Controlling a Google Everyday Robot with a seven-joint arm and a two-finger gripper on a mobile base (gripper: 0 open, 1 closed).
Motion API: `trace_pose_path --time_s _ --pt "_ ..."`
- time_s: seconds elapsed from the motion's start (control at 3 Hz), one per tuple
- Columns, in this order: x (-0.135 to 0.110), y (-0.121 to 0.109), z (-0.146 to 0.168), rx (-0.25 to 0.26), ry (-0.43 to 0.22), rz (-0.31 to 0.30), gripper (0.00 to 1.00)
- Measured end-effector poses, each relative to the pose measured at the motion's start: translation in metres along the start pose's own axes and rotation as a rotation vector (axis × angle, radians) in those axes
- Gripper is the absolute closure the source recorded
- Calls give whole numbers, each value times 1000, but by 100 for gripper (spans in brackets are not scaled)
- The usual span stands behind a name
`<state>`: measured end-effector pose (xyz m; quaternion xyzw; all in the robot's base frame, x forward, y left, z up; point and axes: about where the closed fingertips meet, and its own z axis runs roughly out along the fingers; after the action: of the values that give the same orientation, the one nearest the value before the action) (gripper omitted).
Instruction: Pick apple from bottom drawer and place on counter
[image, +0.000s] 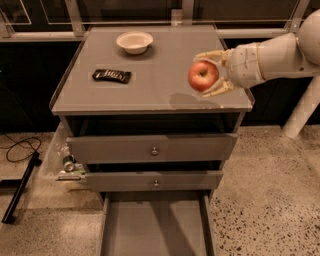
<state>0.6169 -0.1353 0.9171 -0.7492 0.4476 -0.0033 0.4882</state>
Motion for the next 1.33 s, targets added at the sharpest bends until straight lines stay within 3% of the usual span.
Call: trace_pose_path --time_s 0.33,1.0,1.33 --pt "5 -29 6 51 -48 102 100" --pt "38 -38 28 127 14 348 100" --pt "56 -38 51 131 53 444 100"
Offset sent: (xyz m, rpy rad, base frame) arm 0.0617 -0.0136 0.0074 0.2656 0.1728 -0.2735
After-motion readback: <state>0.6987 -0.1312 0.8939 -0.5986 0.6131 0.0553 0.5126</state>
